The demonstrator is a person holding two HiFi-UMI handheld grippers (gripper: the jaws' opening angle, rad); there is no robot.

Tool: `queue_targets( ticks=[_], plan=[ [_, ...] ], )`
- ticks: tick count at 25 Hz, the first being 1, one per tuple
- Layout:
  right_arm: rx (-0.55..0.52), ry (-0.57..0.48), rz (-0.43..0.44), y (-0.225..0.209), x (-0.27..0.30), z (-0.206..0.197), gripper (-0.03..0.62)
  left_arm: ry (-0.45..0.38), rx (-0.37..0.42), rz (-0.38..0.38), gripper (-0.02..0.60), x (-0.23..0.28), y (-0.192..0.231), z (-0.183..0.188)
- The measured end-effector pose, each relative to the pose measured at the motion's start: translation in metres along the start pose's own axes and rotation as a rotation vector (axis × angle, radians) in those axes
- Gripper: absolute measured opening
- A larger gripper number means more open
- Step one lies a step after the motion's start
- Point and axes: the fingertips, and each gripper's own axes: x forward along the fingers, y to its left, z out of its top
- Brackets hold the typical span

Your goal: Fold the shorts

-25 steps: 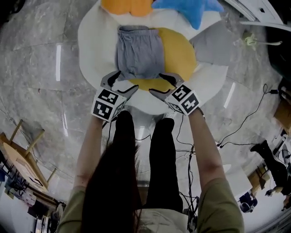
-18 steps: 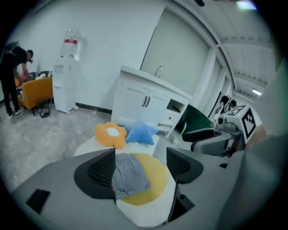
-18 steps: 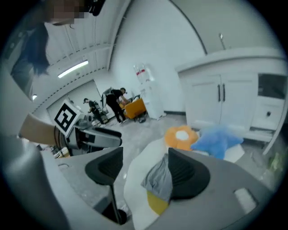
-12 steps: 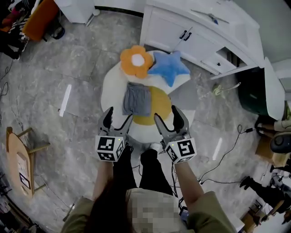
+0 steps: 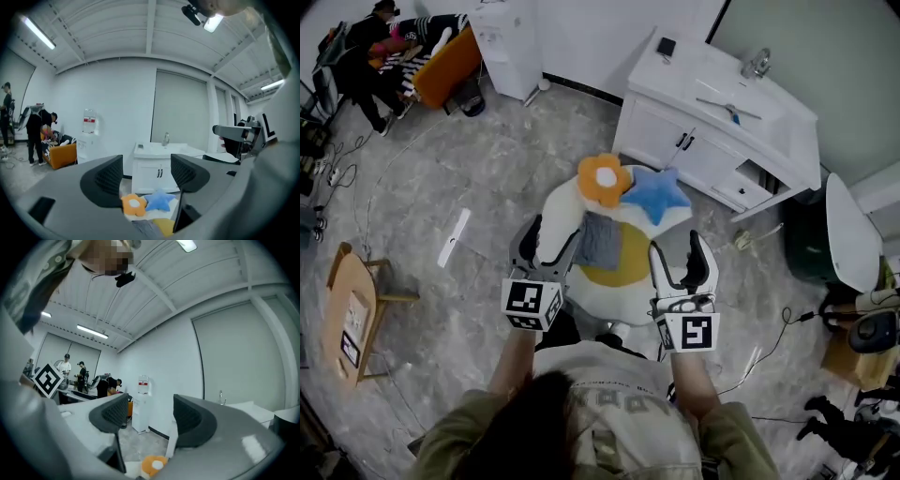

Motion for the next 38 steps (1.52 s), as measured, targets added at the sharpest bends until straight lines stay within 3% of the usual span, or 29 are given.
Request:
queue_targets(
  ticks=[4, 10, 13, 15, 17, 22, 38],
  plan=[
    [0.005, -0.033, 0.007, 0.009, -0.006, 0.017, 0.301, -0.096, 0.130, 0.027, 0.235, -0.012, -0.010, 0.039],
    [-0.034, -0.033, -0.021, 0.009, -0.013, 0.024, 0.191, -0.191, 0.145, 0.028, 0.104, -0.017, -0.026, 0.063],
    [-0.035, -0.041, -0.042, 0.003, -0.014, 0.028, 0.130, -0.196, 0.164, -0.001, 0.045, -0.018, -0.031, 0.063],
    [-0.029, -0.052, -0.049, 0.000, -0.017, 0.031, 0.117, -0.186, 0.159, -0.007, 0.031, -0.019, -0.029, 0.058],
    [-0.042, -0.059, -0.052, -0.001, -0.020, 0.032, 0.064, -0.190, 0.147, 0.003, 0.023, -0.020, -0.027, 0.060],
    [-0.061, -0.041, -0.073, -0.003, -0.019, 0.031, 0.002, -0.223, 0.180, 0.017, 0.011, -0.023, -0.019, 0.070],
    [-0.081, -0.085, -0.092, 0.002, -0.010, 0.045, 0.000, -0.323, 0.191, -0.006, 0.009, -0.021, -0.029, 0.096]
  ],
)
